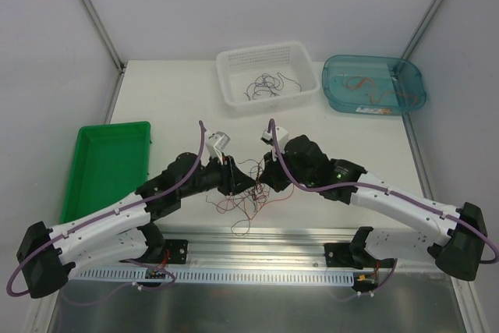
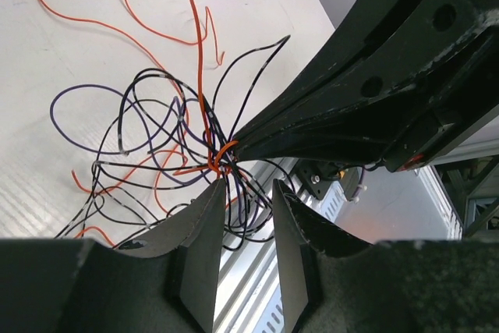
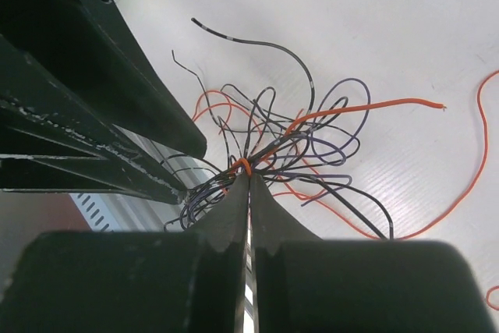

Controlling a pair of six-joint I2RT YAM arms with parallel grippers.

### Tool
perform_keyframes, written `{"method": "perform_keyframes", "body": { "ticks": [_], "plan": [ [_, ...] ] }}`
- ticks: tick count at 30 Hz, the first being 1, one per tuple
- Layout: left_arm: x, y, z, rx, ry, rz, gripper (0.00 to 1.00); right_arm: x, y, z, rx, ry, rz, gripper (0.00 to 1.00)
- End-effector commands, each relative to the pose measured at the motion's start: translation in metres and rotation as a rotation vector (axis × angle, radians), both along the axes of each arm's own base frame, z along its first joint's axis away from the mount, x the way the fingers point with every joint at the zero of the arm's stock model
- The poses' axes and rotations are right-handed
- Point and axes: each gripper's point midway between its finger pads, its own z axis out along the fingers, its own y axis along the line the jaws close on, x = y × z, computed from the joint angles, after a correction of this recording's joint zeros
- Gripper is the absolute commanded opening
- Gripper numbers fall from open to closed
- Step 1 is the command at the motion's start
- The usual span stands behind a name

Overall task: Untangle the cables
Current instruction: Untie the cable.

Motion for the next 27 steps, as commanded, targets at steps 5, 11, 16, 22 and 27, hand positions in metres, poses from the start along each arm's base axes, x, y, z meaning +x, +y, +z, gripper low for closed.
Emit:
{"method": "perform_keyframes", "body": {
  "ticks": [5,11,16,22,27],
  "plan": [
    [0.0,-0.012,0.017,-0.009,-0.001,-0.031,0.29,0.013,-0.001,0.012,-0.045,-0.063,-0.065,0.01],
    [0.002,-0.019,0.001,0.048,0.035,-0.031,0.27,0.015,0.0,0.011,-0.082,-0.076,-0.08,0.01],
    [0.004,-0.024,-0.006,0.08,0.054,-0.028,0.25,0.014,0.004,0.012,-0.083,-0.082,-0.078,0.01],
    [0.005,-0.025,-0.015,0.113,0.063,-0.015,0.1,0.013,0.006,0.012,-0.084,-0.087,-0.072,0.01],
    [0.006,-0.02,-0.012,0.119,0.027,-0.007,0.0,0.02,-0.003,0.007,-0.118,-0.103,-0.12,0.01]
  ]
}}
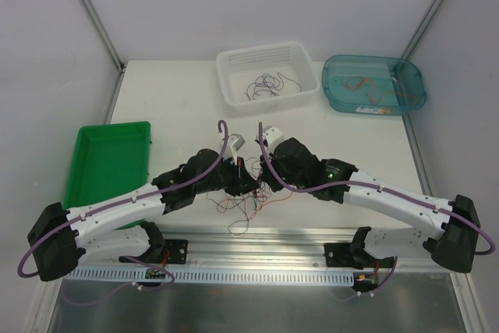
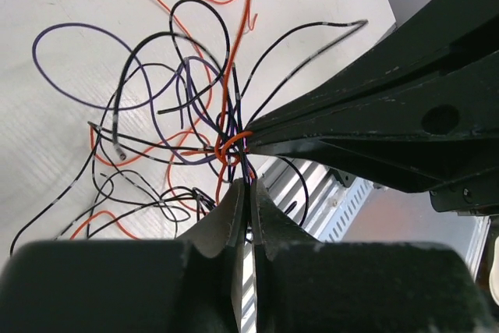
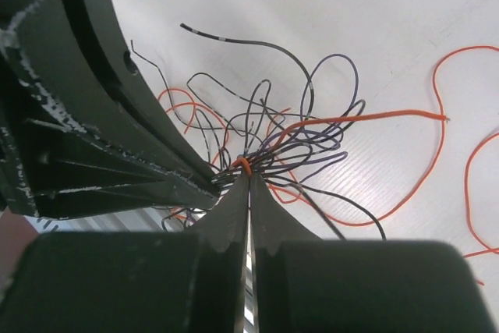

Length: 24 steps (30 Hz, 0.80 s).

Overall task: Untangle the cables
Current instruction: Untie the cable.

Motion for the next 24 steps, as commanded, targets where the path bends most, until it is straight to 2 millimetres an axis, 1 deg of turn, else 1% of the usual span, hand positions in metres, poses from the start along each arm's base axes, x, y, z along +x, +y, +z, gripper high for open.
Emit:
{"method": "perform_keyframes", "body": {
  "ticks": [1,2,3,5,6,7,8,9,11,13,14,15,16,17,18,19,21,22,23,24],
  "plan": [
    [0.006,0.001,0.023,-0.023,-0.069,0.026,0.0,0.014,-0.004,0.017,-0.002,-0.066,-0.065,0.01],
    [0.007,0.003,0.024,-0.022,-0.076,0.04,0.0,0.022,-0.017,0.013,-0.042,-0.085,-0.133,0.01],
    [0.007,0.008,0.027,-0.026,-0.087,0.056,0.0,0.026,-0.025,0.01,-0.063,-0.089,-0.169,0.01],
    [0.012,0.017,0.028,-0.02,-0.106,0.102,0.0,0.038,-0.048,0.005,-0.112,-0.093,-0.274,0.01],
    [0.009,0.022,0.032,-0.034,-0.12,0.105,0.0,0.039,-0.057,0.001,-0.104,-0.079,-0.32,0.01],
    [0.012,0.027,0.033,-0.029,-0.135,0.13,0.0,0.047,-0.07,-0.002,-0.102,-0.065,-0.378,0.01],
    [0.014,0.03,0.034,-0.028,-0.148,0.144,0.0,0.049,-0.077,-0.005,-0.097,-0.051,-0.413,0.01],
    [0.013,0.035,0.038,-0.035,-0.17,0.147,0.0,0.054,-0.091,-0.008,-0.084,-0.032,-0.473,0.01],
    [0.013,0.041,0.042,-0.042,-0.202,0.159,0.0,0.062,-0.109,-0.011,-0.079,-0.014,-0.551,0.01],
    [0.014,0.048,0.048,-0.051,-0.228,0.181,0.0,0.064,-0.124,-0.013,-0.095,-0.004,-0.591,0.01],
    [0.015,0.052,0.048,-0.047,-0.238,0.192,0.0,0.07,-0.134,-0.012,-0.097,-0.002,-0.631,0.01],
    [0.015,0.055,0.048,-0.047,-0.244,0.205,0.0,0.071,-0.142,-0.012,-0.105,0.0,-0.653,0.01],
    [0.016,0.06,0.053,-0.059,-0.258,0.22,0.0,0.073,-0.148,-0.01,-0.104,0.001,-0.67,0.01],
    [0.02,0.068,0.049,-0.028,-0.263,0.263,0.0,0.078,-0.158,-0.008,-0.1,0.006,-0.708,0.01],
    [0.023,0.074,0.049,-0.015,-0.268,0.29,0.0,0.08,-0.163,-0.004,-0.091,-0.002,-0.712,0.01],
    [0.024,0.083,0.046,0.01,-0.264,0.324,0.0,0.081,-0.16,0.003,-0.063,0.006,-0.695,0.01],
    [0.032,0.097,0.044,0.052,-0.278,0.396,0.0,0.085,-0.167,0.012,-0.055,-0.005,-0.711,0.01],
    [0.034,0.103,0.039,0.084,-0.273,0.423,0.0,0.088,-0.171,0.023,-0.047,-0.028,-0.721,0.01],
    [0.034,0.112,0.031,0.125,-0.247,0.454,0.0,0.091,-0.177,0.027,-0.045,-0.032,-0.746,0.01],
    [0.039,0.124,0.026,0.167,-0.239,0.521,0.0,0.092,-0.183,0.029,-0.052,-0.031,-0.764,0.01]
  ]
}}
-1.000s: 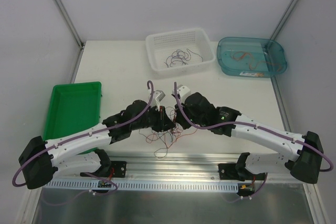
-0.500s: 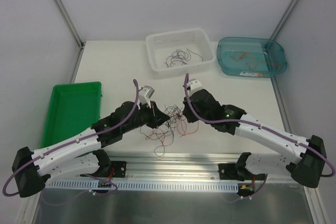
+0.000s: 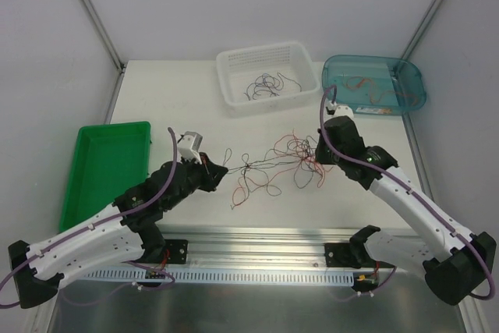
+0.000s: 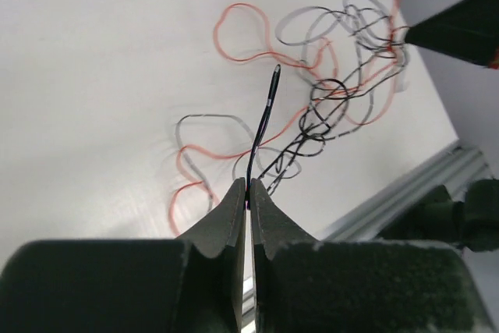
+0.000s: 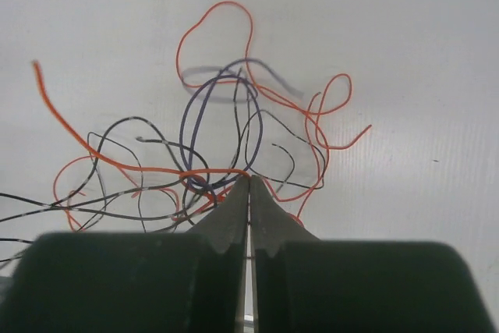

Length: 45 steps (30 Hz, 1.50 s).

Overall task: Untangle the cables
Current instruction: Untie the cable.

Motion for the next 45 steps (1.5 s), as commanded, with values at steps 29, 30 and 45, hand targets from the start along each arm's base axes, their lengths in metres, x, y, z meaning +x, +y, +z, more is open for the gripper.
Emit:
{"method": "perform_keyframes", "body": {
  "ticks": [29,30,45],
  "plan": [
    [0.033,0.179,-0.05,0.276,0.231,0.748,0.0,0.014,-0.173,0.19,0.137,-0.309,-0.537,0.01],
    [0.033,0.18,-0.047,0.279,0.224,0.751,0.0,0.015,-0.172,0.193,0.144,-0.313,-0.527,0.01],
    [0.006,0.262,0.081,0.37,-0.062,1.024,0.0,0.023,-0.195,0.12,0.279,-0.117,-0.624,0.01]
  ]
}}
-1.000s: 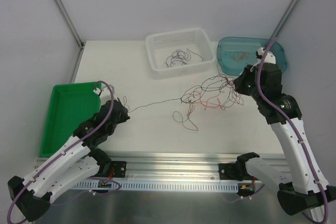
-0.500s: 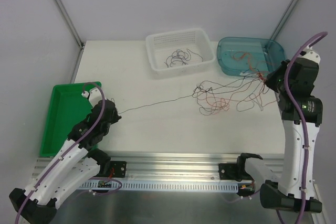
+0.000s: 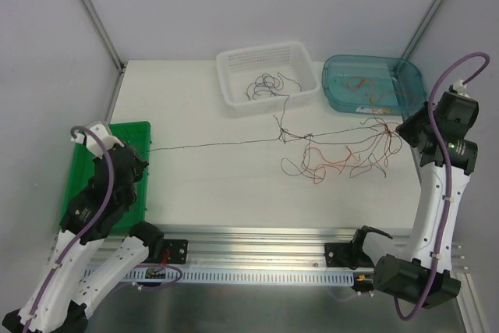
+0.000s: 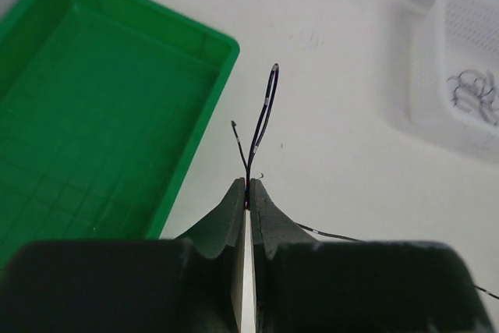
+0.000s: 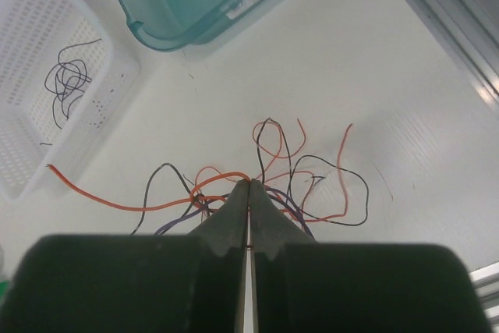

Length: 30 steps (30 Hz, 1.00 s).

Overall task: Untangle the cables
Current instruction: Untie the cable.

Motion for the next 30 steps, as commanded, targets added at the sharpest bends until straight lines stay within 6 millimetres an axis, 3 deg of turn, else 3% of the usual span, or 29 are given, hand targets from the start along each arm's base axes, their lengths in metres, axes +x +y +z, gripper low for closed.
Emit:
{"method": "perform_keyframes", "body": {
  "ticks": [1,3,9,11,14,15,18,19,20,21,22,24,27,30],
  "plan": [
    [-0.017,0.037,0.057,0.121,-0.094,0.108,0.0,0.008,0.005,-0.01,0.073,-0.013,0.009,0.01],
    [-0.019,0.046,0.071,0.155,-0.107,0.146,0.0,0.01,0.004,-0.019,0.081,0.001,0.006,0.01],
    [-0.042,0.081,0.117,0.278,-0.146,0.285,0.0,-0.002,0.003,-0.077,0.084,0.164,0.004,0.01],
    [-0.047,0.087,0.13,0.293,-0.165,0.313,0.0,-0.003,0.008,-0.093,0.094,0.179,0.006,0.01],
    [-0.041,0.084,0.136,0.359,-0.132,0.283,0.0,-0.002,0.012,-0.109,0.056,0.233,0.027,0.01],
    [-0.032,0.076,0.135,0.362,-0.121,0.229,0.0,-0.002,0.015,-0.12,0.052,0.27,0.045,0.01],
    [-0.005,0.024,0.115,0.264,-0.121,-0.059,0.0,-0.002,0.044,-0.145,0.039,0.349,0.159,0.01],
    [0.002,-0.004,0.102,0.217,-0.105,-0.203,0.0,-0.001,0.062,-0.149,0.024,0.354,0.229,0.02],
    [0.005,-0.019,0.095,0.187,-0.093,-0.272,0.0,-0.002,0.072,-0.155,0.021,0.368,0.267,0.09],
    [0.007,-0.033,0.087,0.137,-0.084,-0.326,0.0,-0.002,0.08,-0.158,0.024,0.374,0.298,0.25],
    [0.01,-0.047,0.075,0.109,-0.063,-0.389,0.0,-0.004,0.103,-0.164,0.014,0.378,0.384,0.33],
    [0.01,-0.076,0.056,0.048,-0.019,-0.523,0.0,-0.008,0.131,-0.162,-0.014,0.363,0.487,0.5],
    [0.006,-0.097,0.043,-0.01,0.003,-0.621,0.0,-0.008,0.163,-0.146,-0.051,0.285,0.626,0.6],
    [-0.001,-0.105,0.03,-0.041,0.019,-0.667,0.0,-0.017,0.22,-0.128,-0.06,0.19,0.837,0.65]
  ]
}}
